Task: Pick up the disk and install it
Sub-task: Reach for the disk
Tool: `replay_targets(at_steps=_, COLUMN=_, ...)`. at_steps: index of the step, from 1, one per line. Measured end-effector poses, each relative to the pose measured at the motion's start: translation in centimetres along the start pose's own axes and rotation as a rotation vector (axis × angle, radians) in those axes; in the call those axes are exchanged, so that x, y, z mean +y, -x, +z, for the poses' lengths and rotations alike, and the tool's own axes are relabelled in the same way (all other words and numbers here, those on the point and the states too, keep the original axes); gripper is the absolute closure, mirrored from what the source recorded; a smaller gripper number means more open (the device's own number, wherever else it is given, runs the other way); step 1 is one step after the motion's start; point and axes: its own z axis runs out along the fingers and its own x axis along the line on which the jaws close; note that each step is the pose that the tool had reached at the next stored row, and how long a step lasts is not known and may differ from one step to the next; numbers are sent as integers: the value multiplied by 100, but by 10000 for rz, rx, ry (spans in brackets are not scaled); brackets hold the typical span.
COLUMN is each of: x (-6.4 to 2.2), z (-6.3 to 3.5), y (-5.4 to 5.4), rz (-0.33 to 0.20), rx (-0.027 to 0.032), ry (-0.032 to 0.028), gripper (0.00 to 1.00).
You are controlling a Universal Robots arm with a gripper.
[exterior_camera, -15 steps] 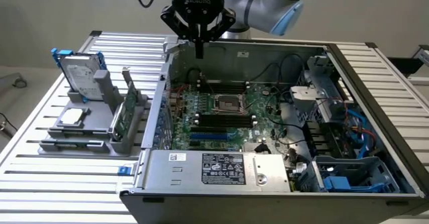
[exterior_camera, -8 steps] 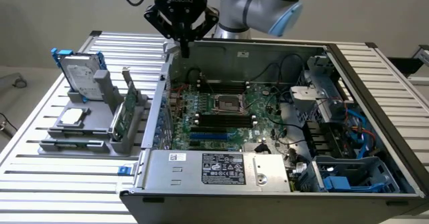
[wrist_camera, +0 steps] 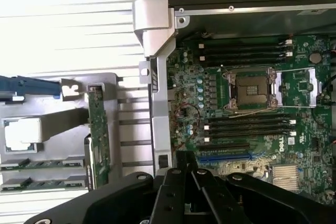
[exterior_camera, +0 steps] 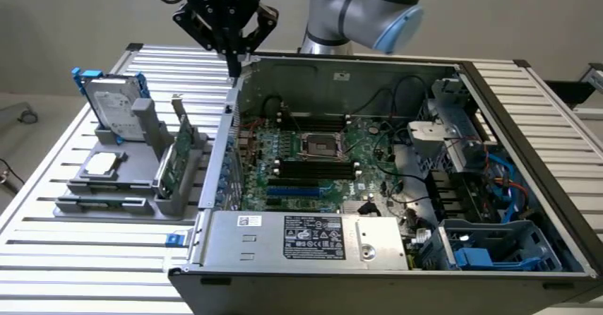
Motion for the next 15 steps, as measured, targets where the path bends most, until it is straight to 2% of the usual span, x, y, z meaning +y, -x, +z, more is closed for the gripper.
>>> replay_targets(at_steps=5, x=30, z=-3, y=-222, rz=2, rx=11, ry=26, gripper=89)
replay_targets(at_steps=15, x=79, z=-3, y=-599, rz=10, rx=54, ry=253, gripper=89)
